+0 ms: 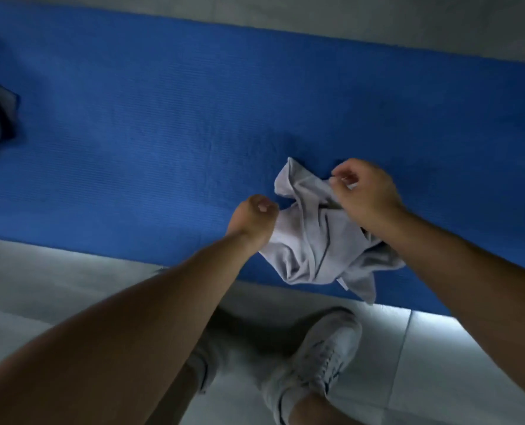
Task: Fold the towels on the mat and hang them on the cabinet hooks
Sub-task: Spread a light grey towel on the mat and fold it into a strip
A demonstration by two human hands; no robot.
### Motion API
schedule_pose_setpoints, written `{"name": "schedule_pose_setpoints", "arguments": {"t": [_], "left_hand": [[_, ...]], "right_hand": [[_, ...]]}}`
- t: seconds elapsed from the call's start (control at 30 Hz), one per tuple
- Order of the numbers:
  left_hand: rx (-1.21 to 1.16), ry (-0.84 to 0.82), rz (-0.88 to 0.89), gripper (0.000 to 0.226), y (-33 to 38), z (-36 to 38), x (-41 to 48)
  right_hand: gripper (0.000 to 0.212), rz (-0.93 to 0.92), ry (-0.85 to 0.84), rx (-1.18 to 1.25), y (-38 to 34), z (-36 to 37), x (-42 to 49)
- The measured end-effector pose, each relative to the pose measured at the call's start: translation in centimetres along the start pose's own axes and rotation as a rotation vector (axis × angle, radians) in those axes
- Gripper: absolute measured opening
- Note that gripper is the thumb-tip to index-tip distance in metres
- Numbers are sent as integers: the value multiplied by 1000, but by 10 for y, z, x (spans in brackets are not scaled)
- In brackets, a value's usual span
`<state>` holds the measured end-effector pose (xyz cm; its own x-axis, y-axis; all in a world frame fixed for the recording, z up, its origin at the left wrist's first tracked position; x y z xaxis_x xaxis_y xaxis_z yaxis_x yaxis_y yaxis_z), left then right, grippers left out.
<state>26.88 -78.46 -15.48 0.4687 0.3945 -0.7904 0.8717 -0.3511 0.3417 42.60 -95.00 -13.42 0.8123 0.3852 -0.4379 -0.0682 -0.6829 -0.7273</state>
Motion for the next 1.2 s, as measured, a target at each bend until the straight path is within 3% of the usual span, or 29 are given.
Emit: {"name": "schedule_pose_setpoints", "arguments": {"t": [0.13,0.23,0.33,0.47,0.57,0.73,0.87,0.93,1.1,1.2], "left_hand": [[-88,-8,49,31,9,-7,53],[-369,-109,-51,23,12,0,82],[-565,-208,-129,31,14,20,90],[-782,-265,-78,14,23,33,80],[-892,-257,29,22,23,26,79],[-660,-188,424,57,41,-34,75],[-650,-279,667,20,64,-87,45],[-583,-259,732,18,74,-119,27],[-343,-115,768,47,77,-183,0],[-140,-62,756,40,67,-204,-8]], "right_hand": [[18,-13,-150,-35,-7,58,52],[36,35,-201,-136,-2,85,77],[52,174,-219,-156,16,96,93],[24,422,-311,175,33,92,90],[6,426,-425,325,1,78,85],[5,218,-571,400,-85,57,67],[10,91,-611,501,-152,45,45],[12,-6,-606,511,-186,36,38],[15,-174,-488,555,-237,11,35],[19,-254,-357,515,-244,3,38]]}}
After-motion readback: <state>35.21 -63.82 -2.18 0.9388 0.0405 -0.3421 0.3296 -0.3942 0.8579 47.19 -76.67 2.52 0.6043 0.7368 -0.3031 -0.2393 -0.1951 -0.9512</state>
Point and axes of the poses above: each hand's wrist, its own x-axis towards the middle knuckle, its own z-axis out of the palm, y = z × x, the point moved 8 cm from there along x, towards the middle knuckle, and after that the axes turned 13 degrees about x, right-handed, at the moved point
